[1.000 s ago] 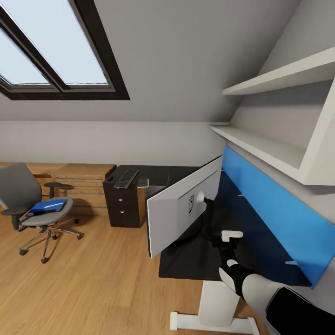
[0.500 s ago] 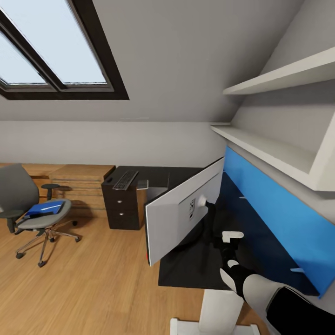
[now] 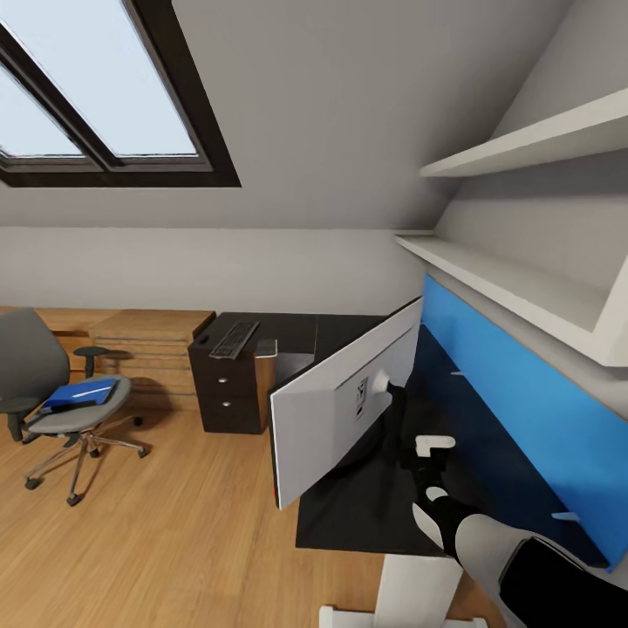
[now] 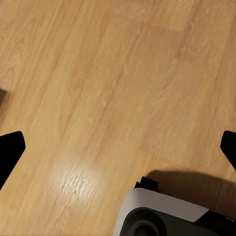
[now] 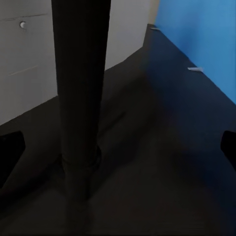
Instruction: In the bedroom, organize the workspace by keeping the computer under the desk, ensuring the monitor is on the desk, placing the keyboard on the desk next to the monitor, placing the mouse on the desk next to the keyboard, moving the folder from the swivel chair onto the desk next to the mouse, stacking the notebook on top of the folder with the pen on top of the notebook, and positioning the swivel chair next to the desk.
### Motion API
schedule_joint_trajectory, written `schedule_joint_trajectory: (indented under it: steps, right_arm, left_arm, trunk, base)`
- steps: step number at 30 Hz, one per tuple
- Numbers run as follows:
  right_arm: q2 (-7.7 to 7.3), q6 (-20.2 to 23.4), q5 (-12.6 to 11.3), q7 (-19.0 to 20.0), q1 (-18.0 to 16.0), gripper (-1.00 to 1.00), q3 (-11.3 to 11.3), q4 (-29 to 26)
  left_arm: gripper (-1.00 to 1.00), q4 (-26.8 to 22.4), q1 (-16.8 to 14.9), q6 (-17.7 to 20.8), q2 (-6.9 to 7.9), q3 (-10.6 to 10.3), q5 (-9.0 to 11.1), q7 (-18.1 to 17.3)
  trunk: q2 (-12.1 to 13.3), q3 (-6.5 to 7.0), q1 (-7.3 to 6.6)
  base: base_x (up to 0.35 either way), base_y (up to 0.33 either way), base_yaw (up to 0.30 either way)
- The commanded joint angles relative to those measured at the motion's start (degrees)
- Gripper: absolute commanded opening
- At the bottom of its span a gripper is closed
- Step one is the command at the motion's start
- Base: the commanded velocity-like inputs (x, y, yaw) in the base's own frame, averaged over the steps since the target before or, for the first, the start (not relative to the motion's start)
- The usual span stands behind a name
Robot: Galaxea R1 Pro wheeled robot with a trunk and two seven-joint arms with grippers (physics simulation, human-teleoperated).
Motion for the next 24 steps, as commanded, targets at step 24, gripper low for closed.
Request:
schedule_joint_trajectory:
  steps: [24]
  right_arm:
    - [0.02,0.4,-0.2,-0.2,0.0,1.0,0.7,0.0]
  left_arm:
    - [1.0,0.0,0.0,-0.2,0.06,-0.5,0.6,0.3]
  trunk:
    - [-0.1,-0.11,0.03]
  base:
    - [0.044,0.031,0.0]
